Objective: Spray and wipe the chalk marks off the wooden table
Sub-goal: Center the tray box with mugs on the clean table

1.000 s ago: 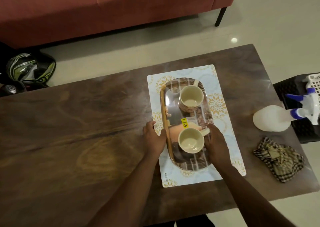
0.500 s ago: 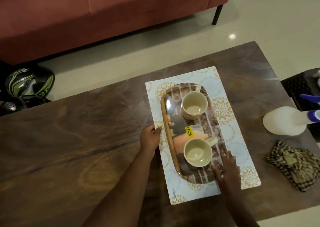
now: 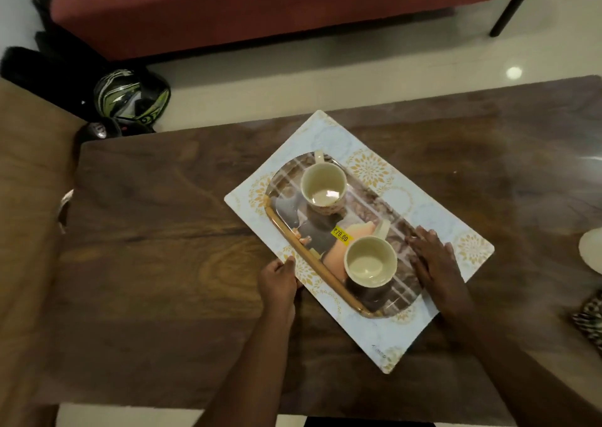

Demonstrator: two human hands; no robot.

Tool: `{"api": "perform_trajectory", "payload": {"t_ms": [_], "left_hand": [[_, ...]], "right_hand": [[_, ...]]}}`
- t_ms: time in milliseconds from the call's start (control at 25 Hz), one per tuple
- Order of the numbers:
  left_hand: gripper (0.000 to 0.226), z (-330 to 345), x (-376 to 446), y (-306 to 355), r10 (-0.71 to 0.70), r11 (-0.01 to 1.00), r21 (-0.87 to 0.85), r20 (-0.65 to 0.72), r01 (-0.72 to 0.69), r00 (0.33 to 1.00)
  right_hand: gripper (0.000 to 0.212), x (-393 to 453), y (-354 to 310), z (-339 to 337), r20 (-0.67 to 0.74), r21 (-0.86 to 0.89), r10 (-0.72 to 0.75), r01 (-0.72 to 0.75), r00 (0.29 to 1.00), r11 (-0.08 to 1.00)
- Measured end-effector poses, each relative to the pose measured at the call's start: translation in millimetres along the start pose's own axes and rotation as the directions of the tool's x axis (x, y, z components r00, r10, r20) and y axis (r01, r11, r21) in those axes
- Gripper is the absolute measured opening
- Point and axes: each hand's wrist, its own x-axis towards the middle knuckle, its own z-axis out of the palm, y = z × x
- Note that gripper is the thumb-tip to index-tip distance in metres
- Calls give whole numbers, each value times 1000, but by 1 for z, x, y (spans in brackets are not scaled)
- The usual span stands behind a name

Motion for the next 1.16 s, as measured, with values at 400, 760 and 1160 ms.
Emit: {"api": "perform_trajectory", "payload": {"t_ms": [400,760,1160], "left_hand": [[21,-43,-37,-58,-266,914,-332,-58,233,962],[12,-39,-39,-63,-262,895,-388,-59,220,963],[26,-47,-39,-67,-261,936,-247,-17,249,965]], "right_hand": [[40,105,-47,-3,299,-51,-397,430,868,901],[45,126,-70,0,336,-60,-453,498,826,865],[51,117,-70,8,305,-82,-403,445,863,892]]}}
